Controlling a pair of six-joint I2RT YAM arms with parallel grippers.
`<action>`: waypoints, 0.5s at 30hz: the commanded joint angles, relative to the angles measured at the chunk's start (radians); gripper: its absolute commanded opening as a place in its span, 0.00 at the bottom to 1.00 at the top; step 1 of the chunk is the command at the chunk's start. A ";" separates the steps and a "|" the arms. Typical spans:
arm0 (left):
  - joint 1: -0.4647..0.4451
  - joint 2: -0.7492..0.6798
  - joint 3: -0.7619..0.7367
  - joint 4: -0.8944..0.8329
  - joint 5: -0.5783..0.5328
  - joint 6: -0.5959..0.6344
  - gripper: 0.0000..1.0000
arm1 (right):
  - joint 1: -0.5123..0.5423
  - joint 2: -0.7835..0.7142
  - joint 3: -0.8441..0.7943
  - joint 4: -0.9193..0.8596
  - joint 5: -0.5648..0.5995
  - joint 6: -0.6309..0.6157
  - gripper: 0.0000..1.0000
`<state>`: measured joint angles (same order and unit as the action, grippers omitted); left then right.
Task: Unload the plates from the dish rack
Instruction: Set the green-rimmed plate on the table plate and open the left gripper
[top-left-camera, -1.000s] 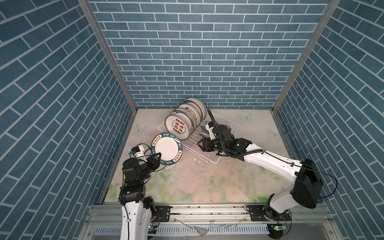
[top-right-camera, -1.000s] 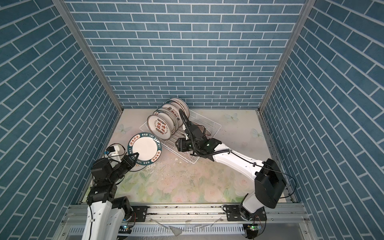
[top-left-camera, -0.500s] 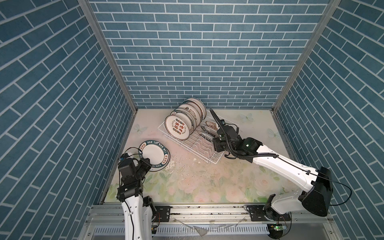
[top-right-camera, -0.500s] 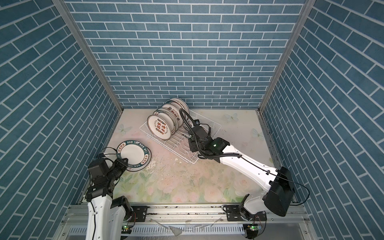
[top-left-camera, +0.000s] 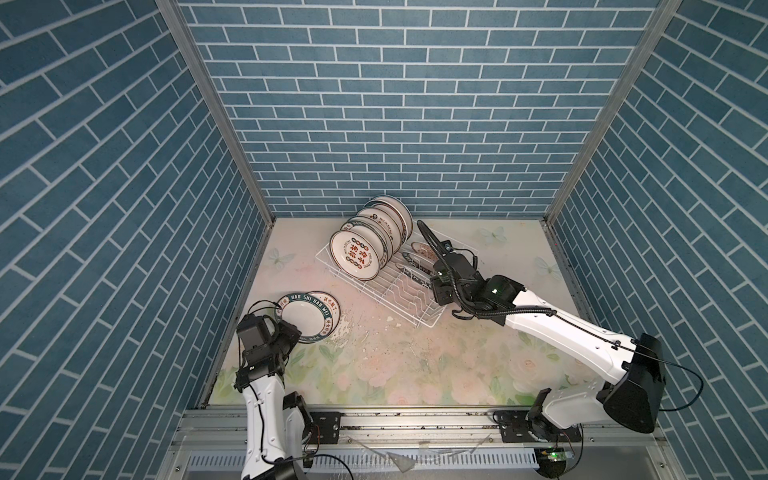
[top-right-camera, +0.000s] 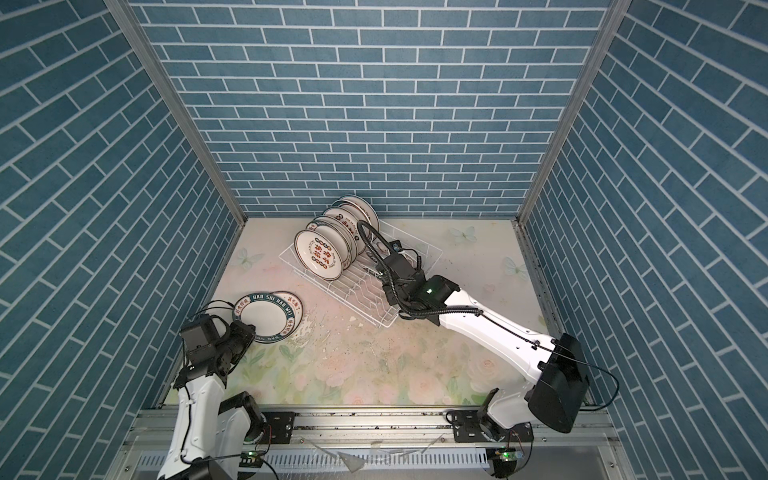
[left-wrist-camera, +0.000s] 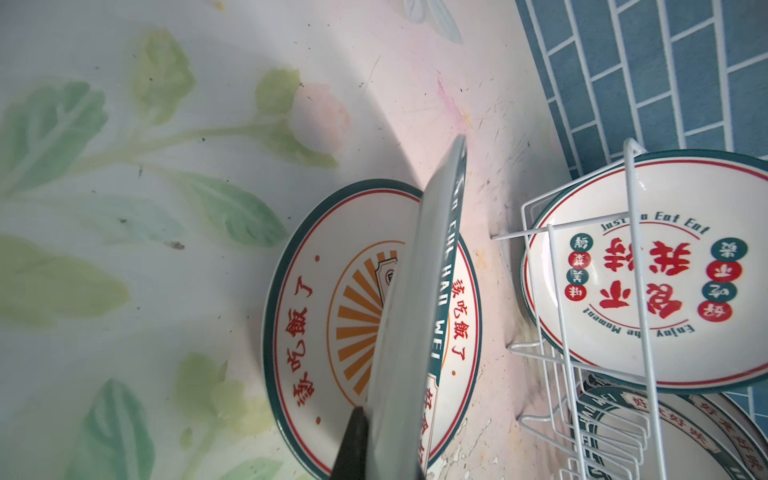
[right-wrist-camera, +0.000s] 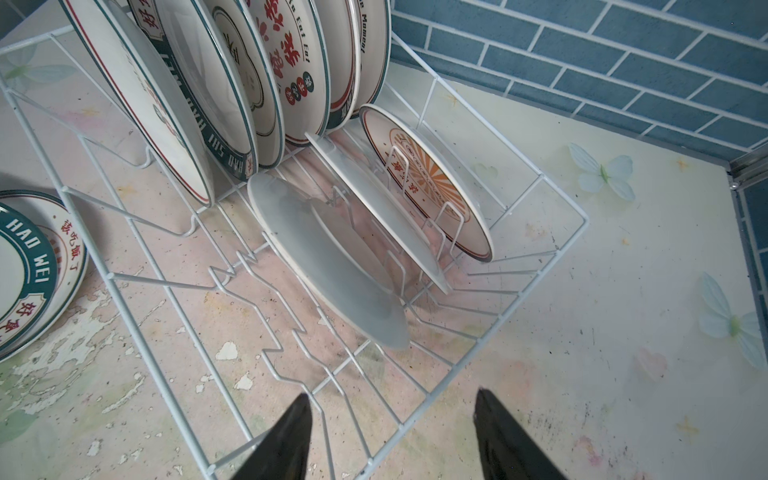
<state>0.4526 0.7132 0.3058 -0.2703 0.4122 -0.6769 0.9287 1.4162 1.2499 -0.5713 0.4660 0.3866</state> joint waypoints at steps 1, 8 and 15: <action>0.009 0.016 -0.016 0.055 0.025 0.016 0.12 | 0.004 0.008 -0.012 -0.035 0.034 -0.027 0.64; 0.008 0.037 -0.036 0.039 0.033 0.022 0.39 | 0.004 0.036 0.002 -0.030 0.026 -0.041 0.64; 0.009 0.047 -0.023 0.008 0.031 0.034 0.60 | 0.003 0.059 0.013 -0.031 0.023 -0.059 0.64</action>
<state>0.4561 0.7570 0.2790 -0.2504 0.4385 -0.6579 0.9295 1.4677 1.2499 -0.5770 0.4740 0.3580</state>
